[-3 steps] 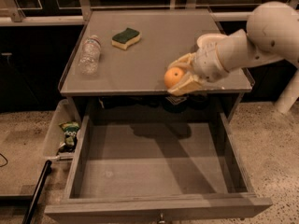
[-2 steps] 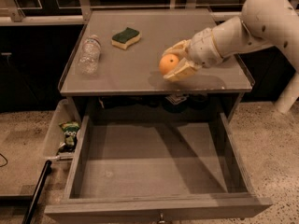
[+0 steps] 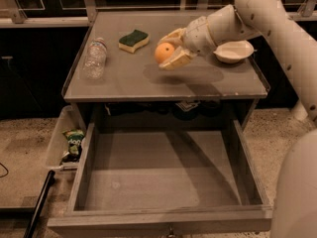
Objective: Pick orange from top drawer and place on counter
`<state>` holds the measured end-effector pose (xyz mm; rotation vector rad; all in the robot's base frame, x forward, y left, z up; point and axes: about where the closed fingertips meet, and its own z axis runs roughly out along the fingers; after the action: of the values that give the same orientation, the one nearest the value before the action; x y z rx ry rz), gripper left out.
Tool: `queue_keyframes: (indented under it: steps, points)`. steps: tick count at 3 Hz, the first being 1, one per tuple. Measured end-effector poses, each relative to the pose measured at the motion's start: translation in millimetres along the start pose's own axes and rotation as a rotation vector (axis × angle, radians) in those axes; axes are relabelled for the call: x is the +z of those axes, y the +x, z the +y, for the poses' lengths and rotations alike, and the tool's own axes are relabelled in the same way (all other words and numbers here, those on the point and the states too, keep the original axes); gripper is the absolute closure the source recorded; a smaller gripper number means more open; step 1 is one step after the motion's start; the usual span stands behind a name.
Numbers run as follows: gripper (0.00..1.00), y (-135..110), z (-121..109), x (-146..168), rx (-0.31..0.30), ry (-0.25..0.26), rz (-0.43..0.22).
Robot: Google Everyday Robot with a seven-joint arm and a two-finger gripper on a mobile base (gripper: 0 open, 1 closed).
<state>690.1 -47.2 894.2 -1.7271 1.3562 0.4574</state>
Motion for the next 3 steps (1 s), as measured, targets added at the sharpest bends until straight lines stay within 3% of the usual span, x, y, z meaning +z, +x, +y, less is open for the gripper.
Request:
queue_keyframes:
  steps: [2,3]
  points:
    - [1.00,28.0,-16.1,36.3,0.121,0.013,0.159]
    - [0.81,28.7,-15.9,37.1,0.131,0.012,0.161]
